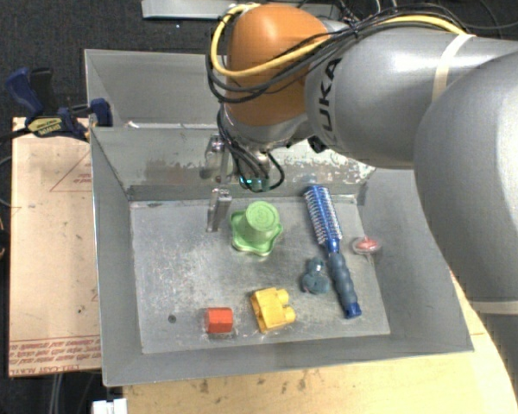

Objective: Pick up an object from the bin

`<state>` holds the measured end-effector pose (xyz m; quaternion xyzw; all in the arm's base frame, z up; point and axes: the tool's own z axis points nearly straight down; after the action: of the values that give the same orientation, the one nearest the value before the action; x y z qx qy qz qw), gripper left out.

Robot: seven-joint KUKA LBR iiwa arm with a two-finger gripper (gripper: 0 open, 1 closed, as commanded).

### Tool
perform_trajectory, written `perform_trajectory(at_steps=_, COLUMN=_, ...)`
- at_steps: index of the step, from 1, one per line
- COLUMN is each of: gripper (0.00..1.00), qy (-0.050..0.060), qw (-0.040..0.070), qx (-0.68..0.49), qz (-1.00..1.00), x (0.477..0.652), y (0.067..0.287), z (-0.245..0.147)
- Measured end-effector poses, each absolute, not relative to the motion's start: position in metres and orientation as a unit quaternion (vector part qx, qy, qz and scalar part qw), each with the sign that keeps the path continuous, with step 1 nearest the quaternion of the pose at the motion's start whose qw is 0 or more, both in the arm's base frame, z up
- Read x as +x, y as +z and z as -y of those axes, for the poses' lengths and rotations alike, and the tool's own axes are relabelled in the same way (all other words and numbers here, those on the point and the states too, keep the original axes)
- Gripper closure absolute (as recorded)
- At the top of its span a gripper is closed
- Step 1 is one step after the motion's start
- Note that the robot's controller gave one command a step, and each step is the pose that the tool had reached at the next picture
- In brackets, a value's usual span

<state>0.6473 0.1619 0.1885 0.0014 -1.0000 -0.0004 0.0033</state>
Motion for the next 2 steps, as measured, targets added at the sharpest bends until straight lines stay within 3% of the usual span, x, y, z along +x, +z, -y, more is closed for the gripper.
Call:
perform_trajectory(at_steps=1, gripper=0.00, qy=0.000, qw=0.002, qx=0.102, qz=0.995, x=0.603, y=0.083, z=-0.094)
perform_trajectory(at_steps=2, gripper=0.00, qy=-0.003, qw=-0.010, qx=0.216, qz=0.976, x=0.599, y=0.078, z=-0.029)
